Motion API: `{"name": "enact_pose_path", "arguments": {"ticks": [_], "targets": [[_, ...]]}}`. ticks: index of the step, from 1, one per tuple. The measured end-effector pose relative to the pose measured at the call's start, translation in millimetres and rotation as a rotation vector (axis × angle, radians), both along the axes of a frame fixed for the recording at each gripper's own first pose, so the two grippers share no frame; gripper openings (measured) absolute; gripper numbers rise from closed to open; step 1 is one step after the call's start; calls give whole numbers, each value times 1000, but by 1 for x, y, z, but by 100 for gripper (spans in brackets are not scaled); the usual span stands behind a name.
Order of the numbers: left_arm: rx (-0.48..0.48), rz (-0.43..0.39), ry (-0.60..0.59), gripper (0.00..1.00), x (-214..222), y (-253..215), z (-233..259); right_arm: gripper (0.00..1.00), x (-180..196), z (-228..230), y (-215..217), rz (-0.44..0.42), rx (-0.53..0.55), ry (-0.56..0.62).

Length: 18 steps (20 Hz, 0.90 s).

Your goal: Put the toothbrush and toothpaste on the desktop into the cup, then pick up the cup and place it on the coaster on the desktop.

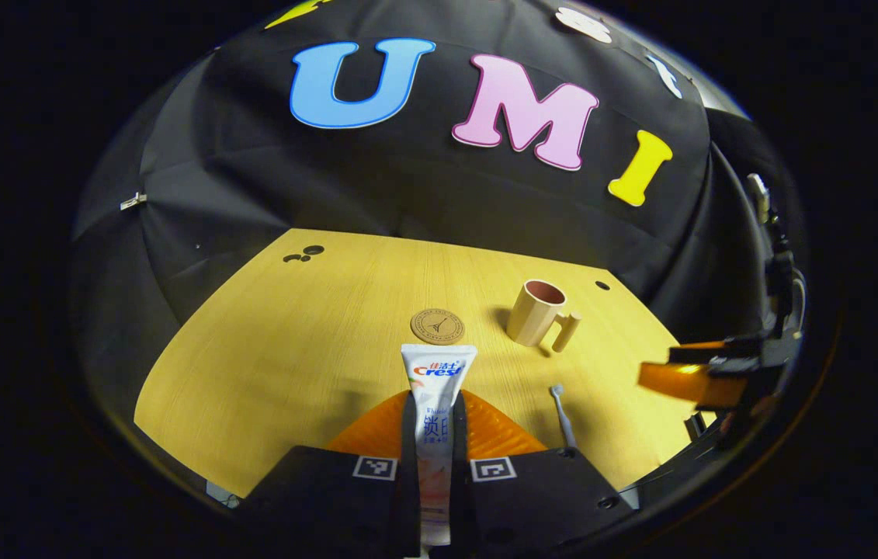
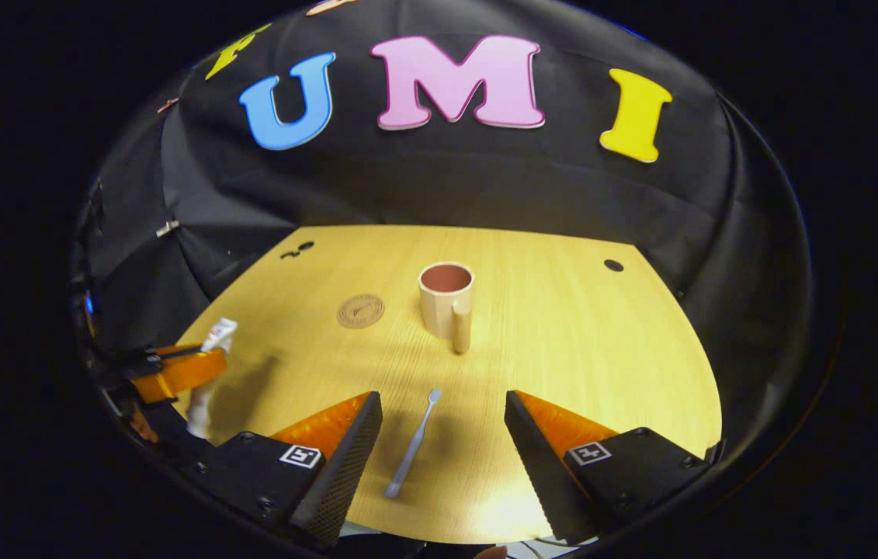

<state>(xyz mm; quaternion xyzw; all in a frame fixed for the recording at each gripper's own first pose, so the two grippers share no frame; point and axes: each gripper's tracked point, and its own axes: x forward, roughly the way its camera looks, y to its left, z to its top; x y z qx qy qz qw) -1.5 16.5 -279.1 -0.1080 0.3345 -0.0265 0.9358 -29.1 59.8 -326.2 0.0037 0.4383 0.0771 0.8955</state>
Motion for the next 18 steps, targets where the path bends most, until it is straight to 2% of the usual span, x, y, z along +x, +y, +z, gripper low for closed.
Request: {"name": "enact_pose_path", "arguments": {"ticks": [1, 8, 14, 15, 16, 17, 18], "targets": [[-5, 5, -6, 20, -4, 0, 3, 98, -5, -12, 6, 7, 4, 39], [-19, 12, 3, 20, -32, 2, 2, 94, -13, -89, 19, 11, -24, 190], [-6, 42, 16, 20, -41, 17, -10, 88, -20, -128, 23, 45, -83, 279], [-5, 49, 18, 20, -43, 19, -11, 79, -16, -130, 27, 39, -71, 271], [-4, 54, 18, 20, -44, 20, -11, 77, -18, -129, 28, 38, -69, 280], [-4, 59, 19, 20, -45, 20, -12, 69, -18, -128, 29, 35, -64, 286], [-3, 63, 22, 20, -47, 21, -12, 66, -20, -126, 30, 28, -68, 300]]}}
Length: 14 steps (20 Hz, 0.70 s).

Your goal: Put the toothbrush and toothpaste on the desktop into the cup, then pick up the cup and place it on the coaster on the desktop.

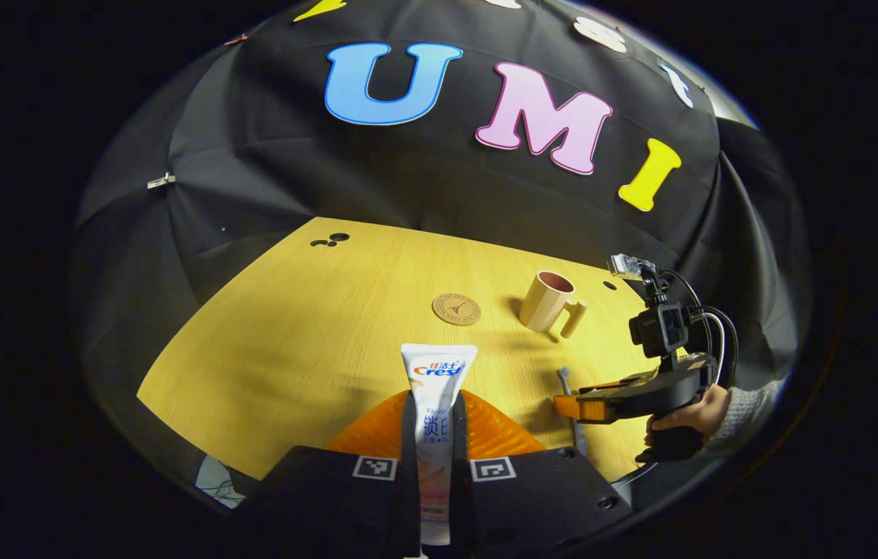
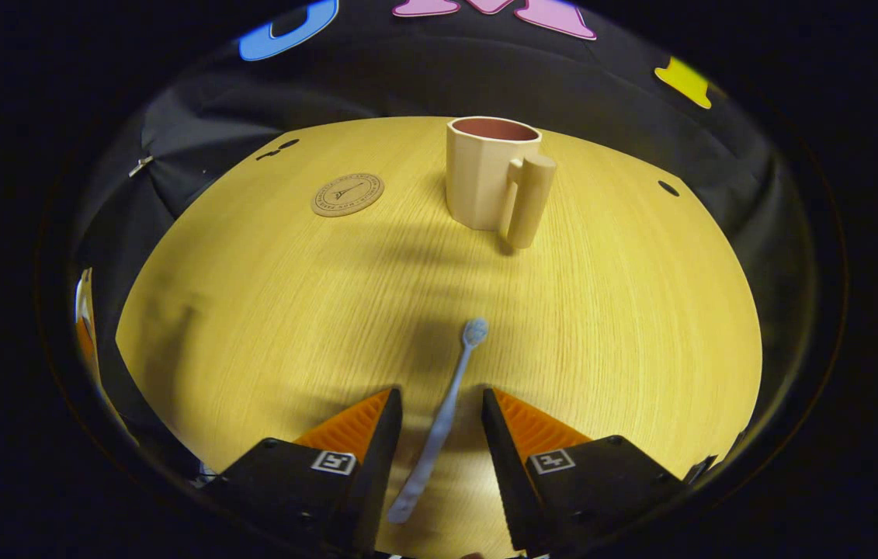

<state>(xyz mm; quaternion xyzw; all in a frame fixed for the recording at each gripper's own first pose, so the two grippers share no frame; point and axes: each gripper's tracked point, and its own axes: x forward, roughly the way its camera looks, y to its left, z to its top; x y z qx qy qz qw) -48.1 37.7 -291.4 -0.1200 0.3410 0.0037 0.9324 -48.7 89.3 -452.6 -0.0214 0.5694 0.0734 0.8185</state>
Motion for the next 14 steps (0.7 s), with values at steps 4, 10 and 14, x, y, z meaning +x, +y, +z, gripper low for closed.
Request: {"name": "enact_pose_path", "arguments": {"ticks": [4, 10, 14], "targets": [[-4, 15, 0, 20, -1, -1, 1, 28, 1, 0, -7, -68, -3, 21], [10, 0, -17, 20, 7, -15, 6, 5, 2, 1, -6, -61, 62, -27], [2, -18, -65, 15, 27, -32, 19, 5, 10, 25, -9, -119, 185, -148]]}}
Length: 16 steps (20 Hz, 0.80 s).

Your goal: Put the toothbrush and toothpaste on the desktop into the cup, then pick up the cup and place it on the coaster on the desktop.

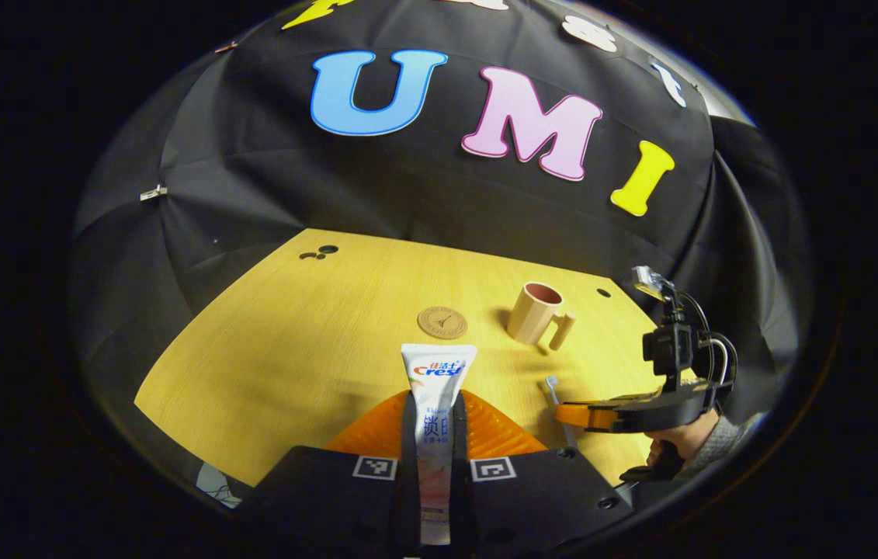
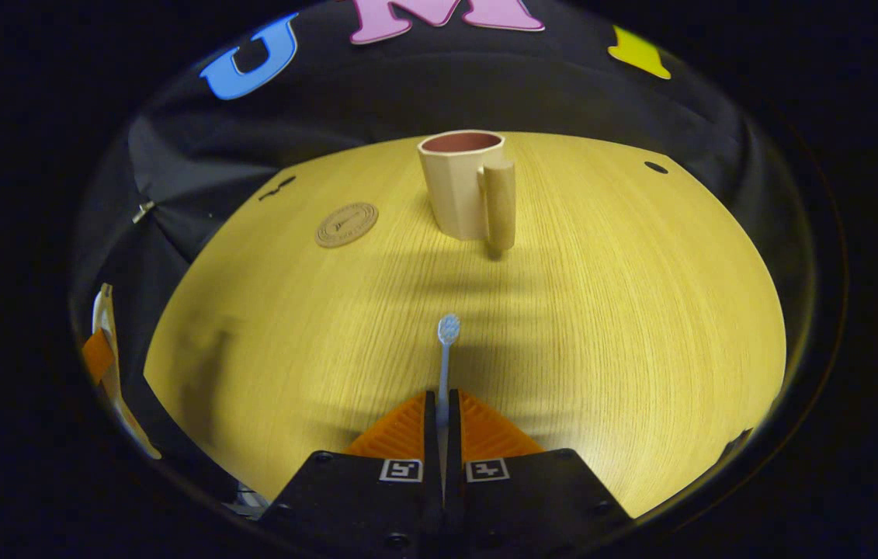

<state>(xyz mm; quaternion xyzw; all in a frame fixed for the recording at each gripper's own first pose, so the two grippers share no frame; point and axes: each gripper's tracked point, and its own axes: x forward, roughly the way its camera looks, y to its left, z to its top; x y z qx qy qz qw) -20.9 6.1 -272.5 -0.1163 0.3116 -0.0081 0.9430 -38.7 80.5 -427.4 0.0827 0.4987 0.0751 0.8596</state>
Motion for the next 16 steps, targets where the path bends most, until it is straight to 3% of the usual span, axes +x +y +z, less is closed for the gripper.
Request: {"name": "enact_pose_path", "arguments": {"ticks": [1, 12, 16], "targets": [[-4, -2, -23, 20, 8, -5, 5, 5, 4, 11, -2, -9, 25, -49], [-170, -90, -425, 20, 163, -103, 90, 5, 57, 142, -49, -60, 224, -487], [-248, -77, -539, 19, 220, -129, 100, 5, 68, 169, -67, -24, 245, -590]]}}
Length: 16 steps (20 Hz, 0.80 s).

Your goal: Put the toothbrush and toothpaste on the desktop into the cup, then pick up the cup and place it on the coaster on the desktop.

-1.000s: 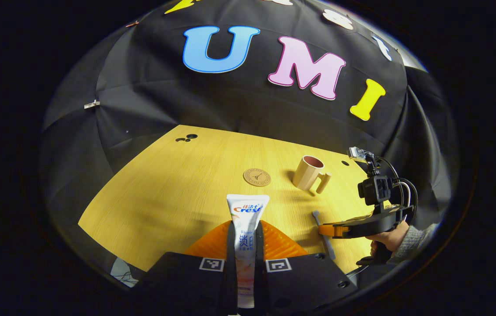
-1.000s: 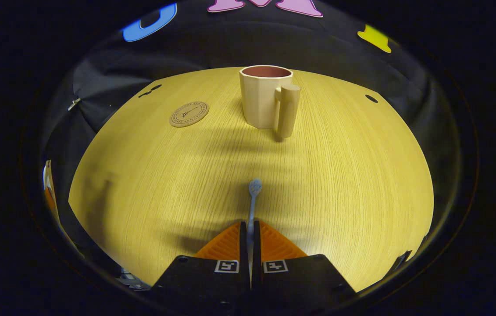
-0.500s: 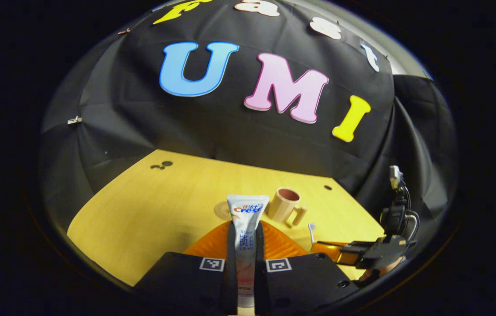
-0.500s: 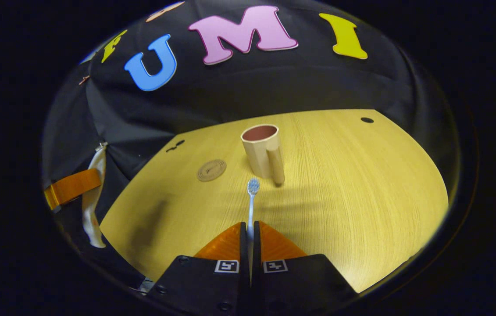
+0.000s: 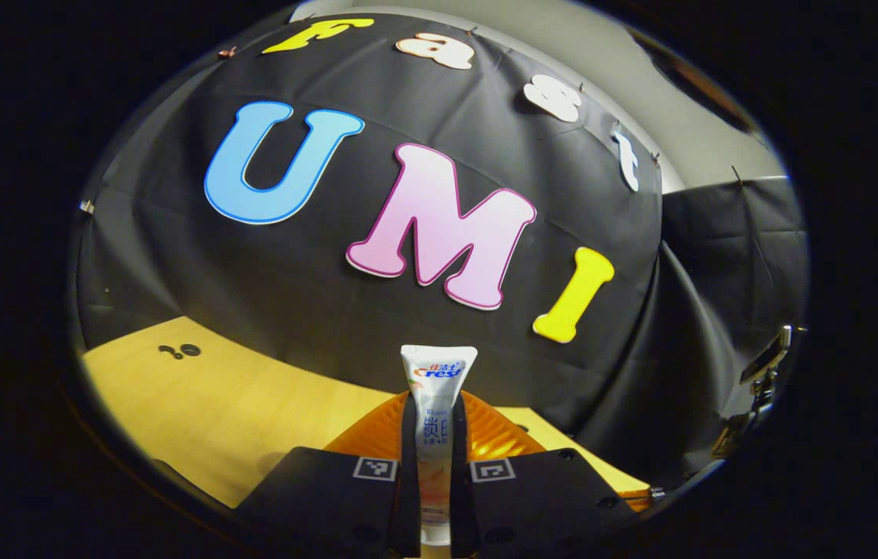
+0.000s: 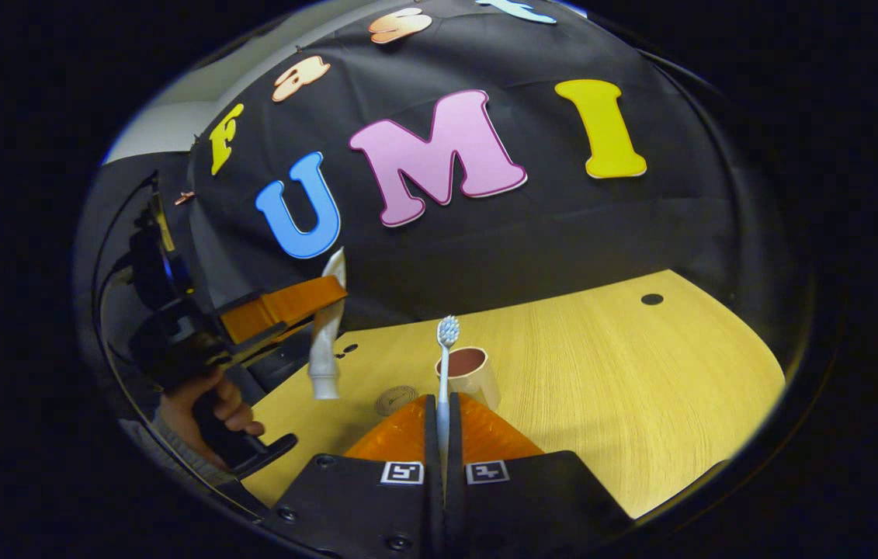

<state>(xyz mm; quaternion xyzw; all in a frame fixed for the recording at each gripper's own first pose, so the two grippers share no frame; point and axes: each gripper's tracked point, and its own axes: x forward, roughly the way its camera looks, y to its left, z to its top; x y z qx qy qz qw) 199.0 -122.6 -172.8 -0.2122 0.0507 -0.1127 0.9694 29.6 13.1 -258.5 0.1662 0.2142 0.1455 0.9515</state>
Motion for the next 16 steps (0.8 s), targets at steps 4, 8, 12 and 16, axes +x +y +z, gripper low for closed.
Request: {"name": "enact_pose_path", "arguments": {"ticks": [4, 8, 12, 16], "targets": [[-61, 25, -88, 20, 44, -14, -3, 5, 9, 5, -14, 44, -1, -60], [-63, 55, -146, 20, 81, -25, -25, 5, 18, 1, -29, 45, 33, -82], [-24, 86, -150, 20, 106, -27, -55, 5, 30, -1, -46, 26, 39, -102], [51, 92, -114, 20, 116, -37, -98, 5, 40, -4, -59, 10, 45, -114]]}}
